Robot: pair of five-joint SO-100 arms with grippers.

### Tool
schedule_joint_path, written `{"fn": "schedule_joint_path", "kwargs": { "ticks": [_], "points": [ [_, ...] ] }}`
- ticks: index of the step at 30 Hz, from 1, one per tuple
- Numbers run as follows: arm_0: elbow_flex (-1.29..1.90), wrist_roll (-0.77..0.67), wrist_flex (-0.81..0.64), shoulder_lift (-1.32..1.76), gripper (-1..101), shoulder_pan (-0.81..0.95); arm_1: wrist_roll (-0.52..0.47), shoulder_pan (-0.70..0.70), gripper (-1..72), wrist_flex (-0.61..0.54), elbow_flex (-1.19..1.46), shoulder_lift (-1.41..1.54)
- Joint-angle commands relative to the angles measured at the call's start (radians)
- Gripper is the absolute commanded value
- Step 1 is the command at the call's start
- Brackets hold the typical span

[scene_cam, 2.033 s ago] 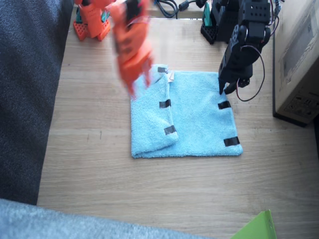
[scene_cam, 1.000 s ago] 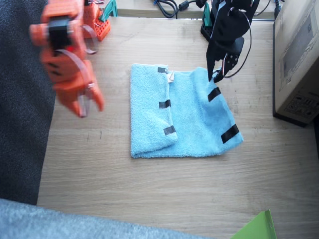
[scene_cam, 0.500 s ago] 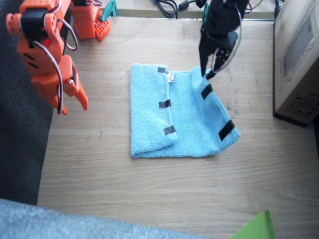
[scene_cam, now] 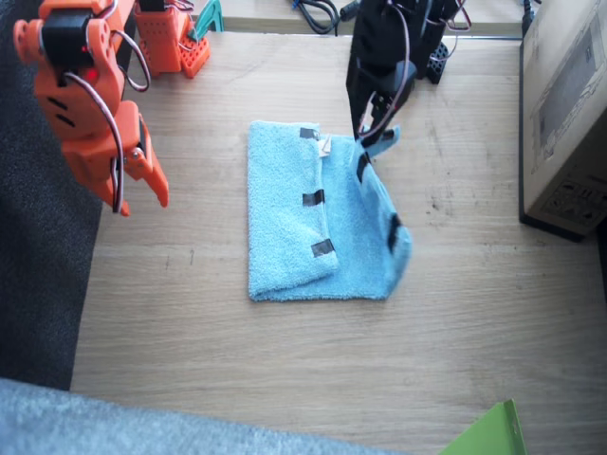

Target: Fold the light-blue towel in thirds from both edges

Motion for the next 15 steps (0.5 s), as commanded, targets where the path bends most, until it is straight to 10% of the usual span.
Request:
{"fn": "schedule_joint_path", "kwargs": {
  "ticks": [1,15],
  "points": [
    [-0.115,0.021,0.054,-0.021,0,-0.015,0.005,0.005,28.9,0.006,0.014,0.081],
    [-0.623,0.029,0.215,-0.407,11,-0.16,0.011,0.017,29.4,0.006,0.043,0.104]
  ]
}}
